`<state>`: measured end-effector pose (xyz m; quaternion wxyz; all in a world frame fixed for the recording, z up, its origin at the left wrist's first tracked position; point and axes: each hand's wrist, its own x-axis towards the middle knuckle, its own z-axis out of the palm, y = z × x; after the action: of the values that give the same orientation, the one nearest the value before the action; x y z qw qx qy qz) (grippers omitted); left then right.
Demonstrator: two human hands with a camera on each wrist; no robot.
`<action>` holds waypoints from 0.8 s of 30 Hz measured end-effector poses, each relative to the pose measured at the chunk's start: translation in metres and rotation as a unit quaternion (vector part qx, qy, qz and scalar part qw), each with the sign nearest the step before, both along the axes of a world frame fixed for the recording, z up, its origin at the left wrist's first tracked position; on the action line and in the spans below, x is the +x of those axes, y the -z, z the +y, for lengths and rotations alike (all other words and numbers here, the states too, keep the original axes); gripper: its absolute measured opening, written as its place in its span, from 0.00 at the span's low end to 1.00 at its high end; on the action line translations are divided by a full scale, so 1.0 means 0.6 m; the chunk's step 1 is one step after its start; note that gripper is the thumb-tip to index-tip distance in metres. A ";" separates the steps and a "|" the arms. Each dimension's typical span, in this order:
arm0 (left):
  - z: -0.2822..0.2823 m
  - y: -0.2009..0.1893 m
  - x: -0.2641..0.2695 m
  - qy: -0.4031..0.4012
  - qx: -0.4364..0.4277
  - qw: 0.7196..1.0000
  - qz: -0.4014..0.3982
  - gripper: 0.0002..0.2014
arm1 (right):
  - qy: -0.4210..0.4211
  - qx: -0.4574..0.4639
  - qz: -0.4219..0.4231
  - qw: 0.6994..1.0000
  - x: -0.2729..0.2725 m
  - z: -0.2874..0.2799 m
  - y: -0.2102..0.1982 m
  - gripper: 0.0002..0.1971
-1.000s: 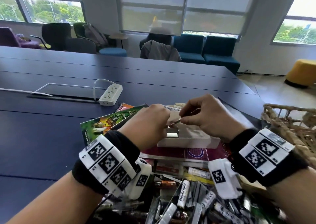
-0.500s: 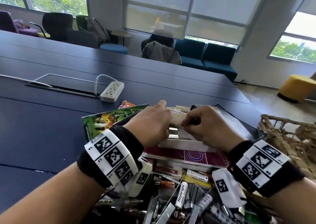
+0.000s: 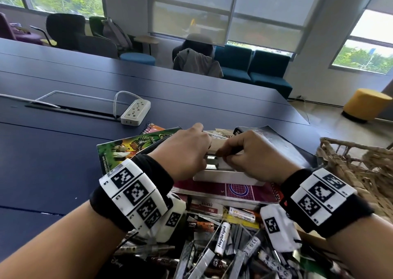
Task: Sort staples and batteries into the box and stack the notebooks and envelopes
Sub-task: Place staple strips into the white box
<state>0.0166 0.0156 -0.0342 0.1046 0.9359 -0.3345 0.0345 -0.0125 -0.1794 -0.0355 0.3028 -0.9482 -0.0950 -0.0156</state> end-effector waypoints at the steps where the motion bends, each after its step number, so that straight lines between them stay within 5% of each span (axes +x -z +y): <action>1: 0.000 0.000 0.000 0.001 0.000 1.000 -0.001 0.09 | -0.006 0.010 0.007 1.000 -0.002 0.000 -0.002 0.14; 24: 0.002 -0.002 0.000 -0.010 0.028 0.999 -0.021 0.10 | -0.008 0.038 0.011 0.999 0.000 0.000 -0.002 0.15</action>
<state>0.0164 0.0168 -0.0328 0.0714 0.9407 -0.3285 0.0454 -0.0128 -0.1794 -0.0342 0.3398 -0.9353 -0.0981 -0.0065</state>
